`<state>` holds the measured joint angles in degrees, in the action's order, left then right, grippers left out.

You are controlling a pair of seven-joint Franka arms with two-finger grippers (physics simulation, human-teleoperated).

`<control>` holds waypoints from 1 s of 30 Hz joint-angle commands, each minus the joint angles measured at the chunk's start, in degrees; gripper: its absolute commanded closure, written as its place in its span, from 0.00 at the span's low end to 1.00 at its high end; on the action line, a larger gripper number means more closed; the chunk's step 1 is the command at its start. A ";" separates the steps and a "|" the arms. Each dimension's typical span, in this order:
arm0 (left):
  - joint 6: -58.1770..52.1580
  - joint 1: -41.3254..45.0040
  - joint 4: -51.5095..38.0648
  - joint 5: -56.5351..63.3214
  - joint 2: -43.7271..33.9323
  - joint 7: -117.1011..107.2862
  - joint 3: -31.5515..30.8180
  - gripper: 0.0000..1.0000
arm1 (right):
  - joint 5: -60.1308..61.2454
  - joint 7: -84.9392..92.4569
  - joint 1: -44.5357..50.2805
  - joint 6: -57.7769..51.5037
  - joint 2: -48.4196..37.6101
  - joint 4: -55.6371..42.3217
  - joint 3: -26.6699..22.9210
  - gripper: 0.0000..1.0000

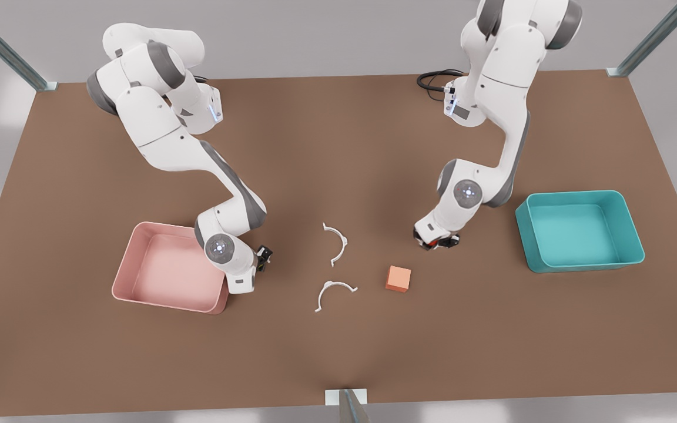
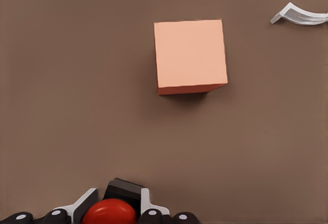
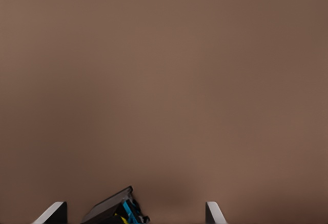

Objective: Place the red button in the blue storage box with the left arm, and place the yellow button in the pink storage box with the right arm

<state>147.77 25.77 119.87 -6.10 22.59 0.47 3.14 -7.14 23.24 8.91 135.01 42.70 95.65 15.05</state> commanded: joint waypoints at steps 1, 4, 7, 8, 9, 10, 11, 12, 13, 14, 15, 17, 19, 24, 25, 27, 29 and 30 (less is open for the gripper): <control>-6.61 -0.19 -0.34 -0.14 -2.98 0.67 0.64 0.53 | 0.11 1.11 -0.04 0.78 0.01 -0.03 -0.03 0.03; -15.74 -6.95 -0.51 -0.14 -9.57 9.88 0.99 0.53 | 0.11 0.93 0.05 0.17 0.01 0.06 -0.11 0.23; -23.40 -18.90 -0.60 -0.22 -13.18 27.99 0.99 0.53 | 0.11 0.50 -0.04 -0.10 0.01 0.15 -0.11 0.36; -24.37 -22.60 -0.60 -0.40 -13.27 33.62 0.99 0.53 | 0.11 -0.30 0.05 -0.10 0.01 0.15 -0.11 0.47; -24.98 -27.25 -0.60 -0.40 -13.18 40.30 0.99 0.53 | 0.11 -0.39 -0.04 -0.19 -0.16 0.15 -0.11 0.59; -25.07 -30.95 -0.60 -0.49 -12.92 45.93 0.99 0.53 | 0.11 -0.39 -0.04 -0.19 -0.43 -0.03 -0.11 0.64; -25.07 -33.50 -0.60 -0.49 -12.65 49.35 0.99 0.53 | 0.11 -0.30 -0.04 -0.19 -0.51 -0.03 -0.11 0.66; -24.98 -36.31 -0.69 -0.58 -12.21 53.05 0.99 0.53 | 0.11 -0.30 -0.04 -0.19 -0.60 -0.03 -0.11 0.66; -24.98 -37.10 -1.39 -0.66 -11.08 54.01 0.99 0.53 | 0.11 -0.30 -0.04 -0.19 -0.69 -0.20 -0.11 0.66; -24.98 -39.04 -2.80 -1.45 -9.32 56.39 1.08 0.53 | 0.11 -0.56 -0.12 -1.41 -1.13 -0.38 -0.11 0.66; -24.98 -39.21 -3.94 -1.45 -8.00 56.74 1.17 0.53 | 0.03 -1.97 -0.12 -1.77 -1.57 -0.47 0.15 0.66; -24.98 -41.41 -7.54 -1.37 -2.99 57.27 1.08 0.53 | -0.06 -2.41 -0.12 -4.66 -2.62 -2.04 0.15 0.66; -24.89 -43.25 -8.34 -1.45 -0.09 58.41 1.08 0.53 | -0.24 -2.41 -0.30 -6.78 -4.11 -3.98 0.06 0.66; -24.89 -43.35 -8.42 -2.60 1.76 59.38 1.08 0.00 | -0.33 -5.75 -2.23 -10.91 -9.83 -3.98 -0.11 0.67; -24.98 -43.26 -8.42 -2.60 1.67 59.29 1.08 0.00 | -0.33 -5.22 -3.72 -11.00 -10.62 -3.81 -0.03 0.67; -25.07 -42.99 -8.42 -2.51 1.23 59.29 1.08 0.00 | -0.33 -2.50 -5.83 -11.00 -11.06 -3.81 -0.03 0.67; -25.42 -41.50 -9.74 -1.10 -1.23 50.78 0.99 0.00 | -0.33 -0.21 -8.30 -11.35 -12.03 -2.93 0.06 0.67; -25.42 -40.45 -9.92 -1.02 -2.89 43.31 0.90 0.00 | -0.33 -0.03 -9.17 -11.88 -12.12 -2.93 0.06 0.67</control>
<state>122.78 -15.12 110.09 -8.05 20.17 41.05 4.09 -6.23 24.60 0.32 125.33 30.85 92.73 15.15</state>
